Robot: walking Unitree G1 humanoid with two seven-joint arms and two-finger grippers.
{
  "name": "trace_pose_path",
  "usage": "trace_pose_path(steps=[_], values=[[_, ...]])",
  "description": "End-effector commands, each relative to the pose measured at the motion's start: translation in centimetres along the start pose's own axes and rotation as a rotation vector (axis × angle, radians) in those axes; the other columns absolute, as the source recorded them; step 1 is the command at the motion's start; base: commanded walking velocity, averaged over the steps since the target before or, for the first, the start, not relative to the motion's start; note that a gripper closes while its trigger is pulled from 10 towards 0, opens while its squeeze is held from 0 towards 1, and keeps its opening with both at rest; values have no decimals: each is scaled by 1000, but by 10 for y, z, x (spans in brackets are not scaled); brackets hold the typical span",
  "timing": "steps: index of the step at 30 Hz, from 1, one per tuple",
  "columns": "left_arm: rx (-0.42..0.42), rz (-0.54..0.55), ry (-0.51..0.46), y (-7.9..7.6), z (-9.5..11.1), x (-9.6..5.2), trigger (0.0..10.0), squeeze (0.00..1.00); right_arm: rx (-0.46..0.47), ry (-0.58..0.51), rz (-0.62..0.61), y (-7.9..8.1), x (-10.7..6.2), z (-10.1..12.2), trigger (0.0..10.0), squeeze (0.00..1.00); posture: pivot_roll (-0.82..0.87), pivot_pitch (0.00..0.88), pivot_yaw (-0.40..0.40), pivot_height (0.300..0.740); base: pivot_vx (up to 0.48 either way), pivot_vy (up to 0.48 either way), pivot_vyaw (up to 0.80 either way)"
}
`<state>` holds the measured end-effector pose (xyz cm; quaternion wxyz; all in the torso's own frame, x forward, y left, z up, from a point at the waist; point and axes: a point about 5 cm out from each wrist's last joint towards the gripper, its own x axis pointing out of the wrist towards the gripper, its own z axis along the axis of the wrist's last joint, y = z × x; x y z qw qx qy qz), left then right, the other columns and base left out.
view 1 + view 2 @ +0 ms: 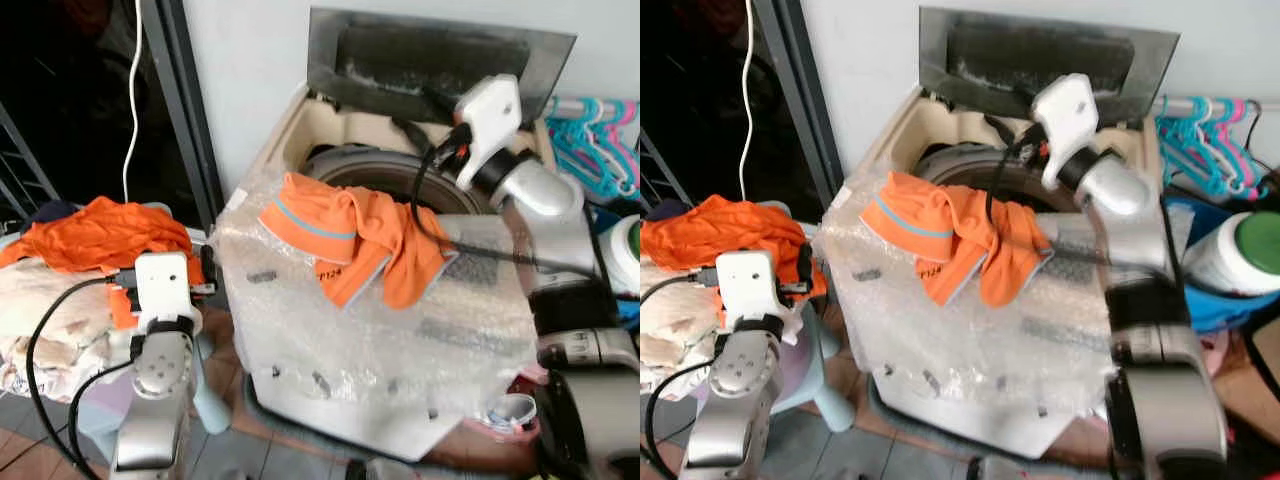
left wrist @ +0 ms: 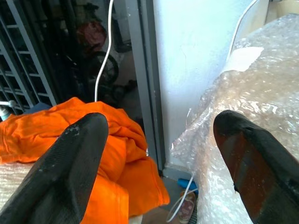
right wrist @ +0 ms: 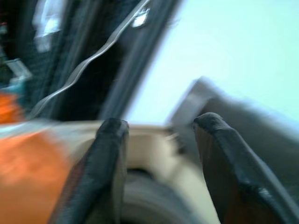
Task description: Clothes washing
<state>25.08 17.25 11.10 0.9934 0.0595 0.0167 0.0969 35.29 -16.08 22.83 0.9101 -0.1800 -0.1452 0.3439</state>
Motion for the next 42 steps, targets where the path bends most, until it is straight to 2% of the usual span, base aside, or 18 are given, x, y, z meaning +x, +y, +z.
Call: trace_pose_path(steps=[1, 7, 9, 10, 13, 15, 17, 19, 20, 23, 24, 25, 26, 32, 34, 37, 39, 42], values=[[13, 13, 12, 3, -2, 0, 10000, 0, 50, 36, 101, 14, -4, -6, 10000, 1000, 8, 0, -2, 740, 0, 0, 0], [20, -46, -1, -4, -1, 2, 10000, 0, 188, 191, 369, 52, -30, -32, 10000, 1000, -1, 0, 7, 740, 0, 0, 0], [20, -50, -1, -5, 0, 2, 10000, 0, 186, 208, 382, 54, -31, -35, 10000, 1000, -1, 0, 7, 740, 0, 0, 0], [19, -51, -2, -5, 0, 2, 10000, 0, 158, 329, 336, 52, -31, -52, 10000, 980, 0, 0, 6, 740, 0, 0, 0], [19, -49, -3, -5, 0, 2, 10000, 0, 145, 433, 278, 49, -26, -68, 10000, 910, 13, 0, 4, 740, 0, 0, 0], [22, -46, -4, -4, 0, 2, 10000, 0, 129, 488, 101, 32, -13, -74, 10000, 647, 19, 0, 4, 740, 0, 0, 0], [23, -45, -5, -4, 0, 2, 10000, 0, 144, 481, -1, 22, -7, -72, 10000, 647, 24, 0, 4, 740, 0, 0, 0], [24, -41, -5, -3, 1, 2, 10000, 0, 197, 386, -233, -7, 0, -57, 10000, 647, 25, 0, 3, 740, 0, 0, 0], [25, -36, -3, -2, 0, 2, 10000, 0, 251, 315, -408, -29, 1, -46, 10000, 647, 24, 0, 3, 740, 0, 0, 0], [29, -26, -1, -1, 0, 2, 10000, 0, 270, 266, -558, -47, -4, -38, 10000, 604, 23, 0, 4, 740, 0, 0, 0], [37, -17, -1, 0, 0, 3, 10000, 0, 283, 203, -610, -54, -6, -30, 10000, 310, 23, 0, 4, 740, 0, 0, 0], [38, -15, -1, 0, 0, 3, 10000, 0, 279, 183, -612, -54, -5, -27, 10000, 169, 14, 0, 7, 740, 0, 0, 0], [38, -16, 0, 0, 0, 4, 10000, 0, 277, 154, -605, -50, -3, -24, 10000, 0, 12, 0, 9, 740, 0, 0, 0], [39, 0, 7, -1, -1, 5, 10000, 0, 261, 101, -550, -28, 2, -19, 10000, 0, 4, 0, 14, 740, 0, 0, 0], [35, 10, 7, 0, -1, 5, 10000, 0, 237, 78, -530, -13, 0, -16, 10000, 0, -1, 0, 10, 740, 0, 0, 0], [27, 13, 5, 1, 0, 6, 10000, 0, 239, 81, -531, -7, -2, -17, 10000, 0, 1, 0, 7, 740, 0, 0, 0], [24, 19, -1, 1, 1, 6, 10000, 0, 192, 94, -544, 1, -4, -16, 10000, 0, 0, 0, 7, 740, 0, 0, 0], [32, 4, -13, -2, 4, 7, 10000, 0, 243, 36, -481, 33, 0, -13, 10000, 0, -4, 0, 14, 740, 0, 0, 0]])
